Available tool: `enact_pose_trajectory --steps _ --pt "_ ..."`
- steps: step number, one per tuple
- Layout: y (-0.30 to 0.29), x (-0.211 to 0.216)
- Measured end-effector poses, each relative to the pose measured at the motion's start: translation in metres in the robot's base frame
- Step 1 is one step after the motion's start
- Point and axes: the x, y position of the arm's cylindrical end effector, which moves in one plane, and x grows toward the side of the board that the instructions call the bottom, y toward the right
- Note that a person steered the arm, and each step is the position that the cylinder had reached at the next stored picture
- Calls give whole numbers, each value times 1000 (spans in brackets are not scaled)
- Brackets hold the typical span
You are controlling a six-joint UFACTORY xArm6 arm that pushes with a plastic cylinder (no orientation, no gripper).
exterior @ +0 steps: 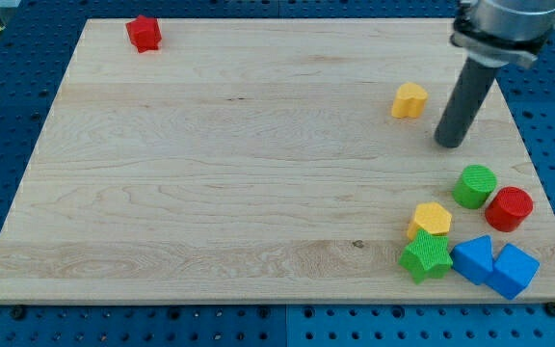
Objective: Move the yellow heart diagonally to the red star
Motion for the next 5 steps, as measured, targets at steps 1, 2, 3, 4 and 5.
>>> enact_pose_trajectory --steps 1,2,3,4,5 --pt "-15 -31" --pt "-82 -63" --pt "-142 -79" --pt "-148 -79" --pt "-170 -87"
